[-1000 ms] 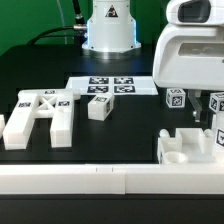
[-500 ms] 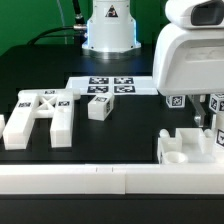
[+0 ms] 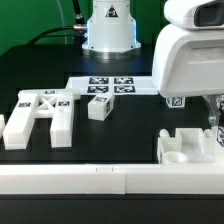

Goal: Assemble chair

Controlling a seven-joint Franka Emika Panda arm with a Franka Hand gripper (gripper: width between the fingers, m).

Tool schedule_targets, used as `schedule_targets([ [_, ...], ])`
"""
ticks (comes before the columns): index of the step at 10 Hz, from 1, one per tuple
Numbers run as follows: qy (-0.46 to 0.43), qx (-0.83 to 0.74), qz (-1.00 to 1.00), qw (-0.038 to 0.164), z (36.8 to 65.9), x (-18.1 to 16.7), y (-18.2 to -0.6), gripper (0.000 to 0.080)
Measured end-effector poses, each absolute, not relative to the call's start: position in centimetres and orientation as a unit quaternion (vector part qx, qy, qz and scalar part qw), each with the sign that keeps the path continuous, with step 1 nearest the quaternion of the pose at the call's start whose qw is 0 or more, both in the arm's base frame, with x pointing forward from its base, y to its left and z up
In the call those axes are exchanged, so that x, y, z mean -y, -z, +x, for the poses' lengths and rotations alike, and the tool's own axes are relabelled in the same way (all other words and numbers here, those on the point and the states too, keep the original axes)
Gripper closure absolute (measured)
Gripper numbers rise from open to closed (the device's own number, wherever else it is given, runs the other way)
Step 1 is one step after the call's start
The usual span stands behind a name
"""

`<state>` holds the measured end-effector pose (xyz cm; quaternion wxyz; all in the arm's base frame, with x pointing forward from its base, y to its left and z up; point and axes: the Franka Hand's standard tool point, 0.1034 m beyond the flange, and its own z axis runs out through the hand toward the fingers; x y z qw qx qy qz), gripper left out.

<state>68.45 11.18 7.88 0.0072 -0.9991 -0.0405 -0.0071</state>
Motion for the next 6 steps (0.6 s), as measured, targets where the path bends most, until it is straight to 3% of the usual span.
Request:
schedule_targets([
  [6,-0.003,-0.213,-0.977,0.0,68.2,-9.8,-7.9,0.0512],
])
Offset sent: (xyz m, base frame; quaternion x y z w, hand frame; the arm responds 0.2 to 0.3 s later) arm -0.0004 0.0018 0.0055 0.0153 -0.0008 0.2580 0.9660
